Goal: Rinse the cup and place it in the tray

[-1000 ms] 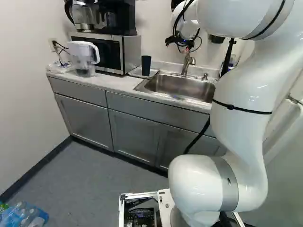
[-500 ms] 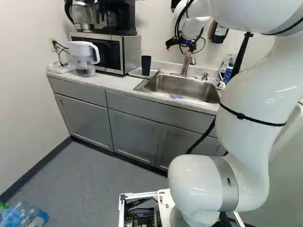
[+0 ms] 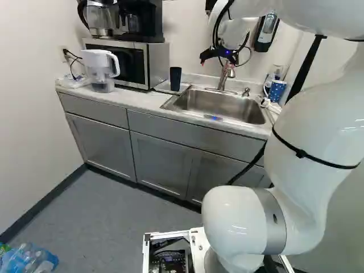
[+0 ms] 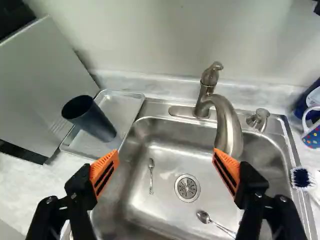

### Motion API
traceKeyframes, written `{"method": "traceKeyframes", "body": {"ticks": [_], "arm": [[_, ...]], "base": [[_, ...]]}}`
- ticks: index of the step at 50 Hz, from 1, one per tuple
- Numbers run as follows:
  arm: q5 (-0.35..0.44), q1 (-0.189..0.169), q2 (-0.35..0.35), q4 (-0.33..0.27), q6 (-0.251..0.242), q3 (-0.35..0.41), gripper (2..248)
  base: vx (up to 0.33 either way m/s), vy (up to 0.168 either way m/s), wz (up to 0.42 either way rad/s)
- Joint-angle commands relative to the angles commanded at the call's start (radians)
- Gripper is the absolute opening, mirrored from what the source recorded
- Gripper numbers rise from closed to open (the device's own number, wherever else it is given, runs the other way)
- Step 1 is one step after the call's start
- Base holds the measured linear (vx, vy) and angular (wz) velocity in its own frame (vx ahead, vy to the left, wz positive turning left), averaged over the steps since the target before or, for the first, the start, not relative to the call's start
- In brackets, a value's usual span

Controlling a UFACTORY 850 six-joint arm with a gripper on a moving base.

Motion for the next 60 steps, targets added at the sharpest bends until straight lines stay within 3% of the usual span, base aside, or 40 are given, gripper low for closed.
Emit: {"method": "traceKeyframes", "body": {"ticks": [37, 60], "arm": [[-0.163, -0.07, 0.077, 0.0, 0.0, 0.076, 247], [-0.2, -0.119, 0.109, 0.0, 0.0, 0.106, 247]], "base": [[0.0, 0.0, 0.0], [0.0, 0.0, 0.0]]}}
